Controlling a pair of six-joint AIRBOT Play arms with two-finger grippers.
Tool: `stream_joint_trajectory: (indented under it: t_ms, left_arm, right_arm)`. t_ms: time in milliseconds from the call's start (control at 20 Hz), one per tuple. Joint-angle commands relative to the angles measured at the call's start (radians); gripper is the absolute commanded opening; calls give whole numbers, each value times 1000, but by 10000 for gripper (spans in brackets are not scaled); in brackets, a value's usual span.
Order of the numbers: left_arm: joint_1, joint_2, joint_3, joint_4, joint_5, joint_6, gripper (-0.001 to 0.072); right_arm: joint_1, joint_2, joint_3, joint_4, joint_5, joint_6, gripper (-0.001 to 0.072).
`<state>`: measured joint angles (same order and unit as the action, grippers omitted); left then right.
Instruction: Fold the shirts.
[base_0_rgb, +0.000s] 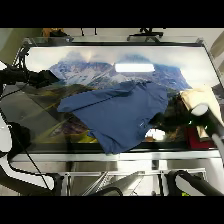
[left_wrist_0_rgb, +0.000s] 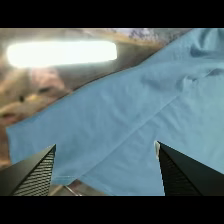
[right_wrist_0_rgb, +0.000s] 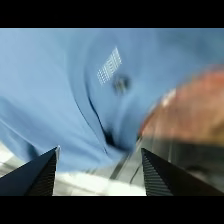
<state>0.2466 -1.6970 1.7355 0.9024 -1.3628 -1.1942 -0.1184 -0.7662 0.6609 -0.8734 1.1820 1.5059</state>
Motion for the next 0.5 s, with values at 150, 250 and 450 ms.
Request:
stream_joint_trajectory:
  t_ms: [150,250,450]
  left_arm:
    - [-7,-1,5,5,-7,-31,693]
    - [-7,-1,5,5,-6,-38,693]
    - [-7,-1,5,5,-7,-37,693]
  right_arm:
    - [126,144,-298,45,-170,129,580]
    - [168,118,-319,63,-238,116,579]
    - [263,13,-319,180,-397,4,570]
